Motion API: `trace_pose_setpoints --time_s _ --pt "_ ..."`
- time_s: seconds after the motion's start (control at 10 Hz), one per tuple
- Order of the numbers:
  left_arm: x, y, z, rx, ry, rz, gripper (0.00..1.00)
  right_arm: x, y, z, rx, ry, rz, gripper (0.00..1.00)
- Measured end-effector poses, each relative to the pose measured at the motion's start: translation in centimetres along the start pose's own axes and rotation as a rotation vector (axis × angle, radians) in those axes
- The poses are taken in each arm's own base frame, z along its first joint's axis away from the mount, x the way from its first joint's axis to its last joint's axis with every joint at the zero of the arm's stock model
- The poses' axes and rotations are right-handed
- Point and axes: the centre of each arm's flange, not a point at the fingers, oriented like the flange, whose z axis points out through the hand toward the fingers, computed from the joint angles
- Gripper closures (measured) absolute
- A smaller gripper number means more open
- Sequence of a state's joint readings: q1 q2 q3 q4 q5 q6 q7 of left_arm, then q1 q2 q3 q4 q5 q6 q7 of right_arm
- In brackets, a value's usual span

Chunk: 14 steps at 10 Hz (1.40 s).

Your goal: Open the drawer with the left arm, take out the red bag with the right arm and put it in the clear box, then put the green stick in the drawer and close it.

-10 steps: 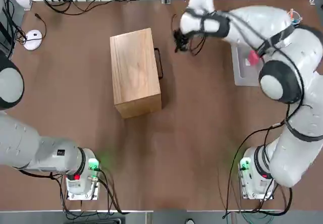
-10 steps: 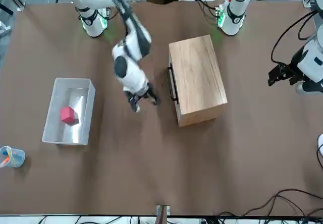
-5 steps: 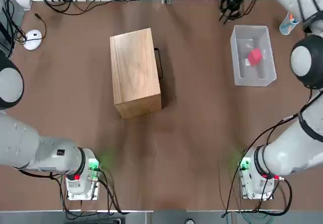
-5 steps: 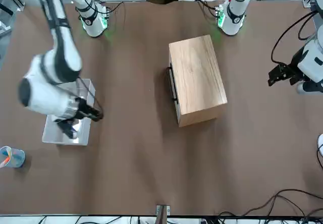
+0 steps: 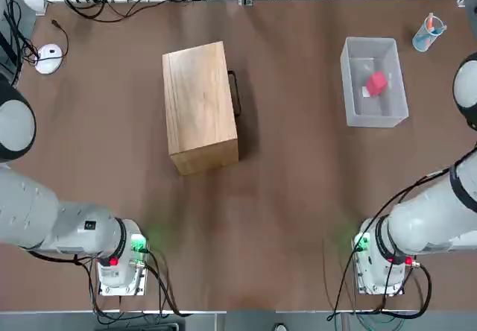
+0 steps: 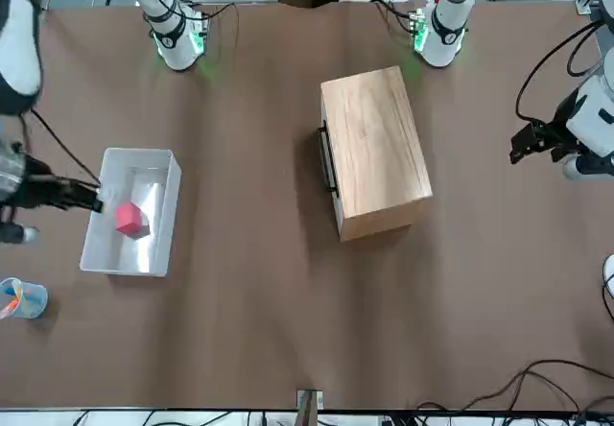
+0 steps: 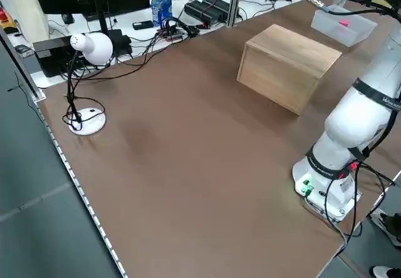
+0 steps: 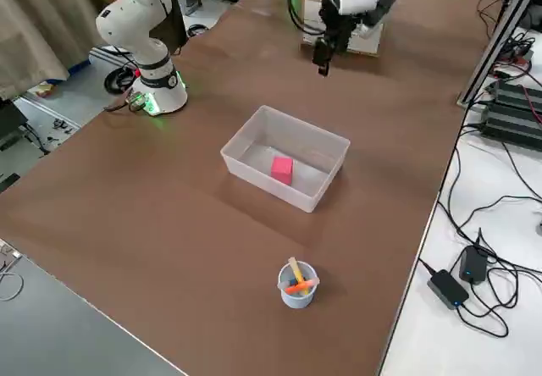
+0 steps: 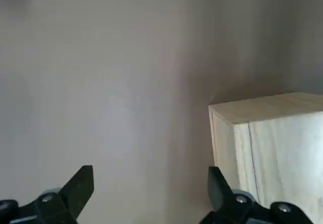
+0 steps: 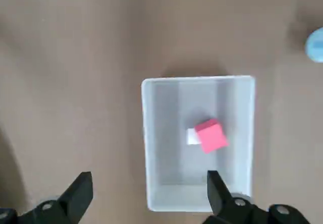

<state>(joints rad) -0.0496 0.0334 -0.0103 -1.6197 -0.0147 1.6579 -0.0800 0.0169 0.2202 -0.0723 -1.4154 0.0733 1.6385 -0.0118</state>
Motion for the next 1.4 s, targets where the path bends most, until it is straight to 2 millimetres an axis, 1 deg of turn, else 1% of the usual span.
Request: trace_pose_setpoints --time_s 0.1,0.2,0.3,0.4,0.6,0.7,0.9,1.2,1.3,1.4 --pt "0.0 0.0 0.0 0.0 0.001 0.0 0.0 -1.4 0.6 -2.4 -0.01 0.024 -0.015 0.0" --pt "0.0 0.0 0.0 0.0 0.001 0.0 0.0 -2.8 1.2 -3.7 -0.011 0.032 -0.014 0.0" --pt "0.0 0.0 -0.1 0.0 0.001 -0.001 0.0 -3.8 1.7 -3.7 -0.01 0.024 -0.009 0.0" --pt "0.0 -0.1 -0.1 0.0 0.001 -0.001 0.0 -4.2 2.2 -3.2 -0.009 0.011 -0.003 0.0" --pt "0.0 -0.1 -0.1 0.0 0.001 -0.002 0.0 -4.3 2.4 -2.3 -0.009 -0.001 0.0 0.0" --pt "0.0 -0.1 -0.1 0.0 0.001 -0.002 0.0 -4.2 2.4 -2.3 -0.013 0.003 -0.002 0.0" --pt "0.0 -0.1 -0.1 0.0 0.002 -0.001 0.0 -4.2 2.5 -2.4 -0.029 0.009 -0.004 0.0" --pt "0.1 -0.1 -0.5 -0.001 0.01 -0.001 0.0 -4.2 2.1 -2.8 -0.031 0.015 -0.011 0.0" --pt "0.1 -0.1 -0.5 -0.001 0.01 -0.001 0.0 -4.3 2.2 -3.1 -0.032 0.019 -0.01 0.0" --pt "0.1 -0.1 -0.5 -0.001 0.01 0.001 0.0 -4.2 2.5 -3.8 -0.033 0.034 -0.005 0.0"
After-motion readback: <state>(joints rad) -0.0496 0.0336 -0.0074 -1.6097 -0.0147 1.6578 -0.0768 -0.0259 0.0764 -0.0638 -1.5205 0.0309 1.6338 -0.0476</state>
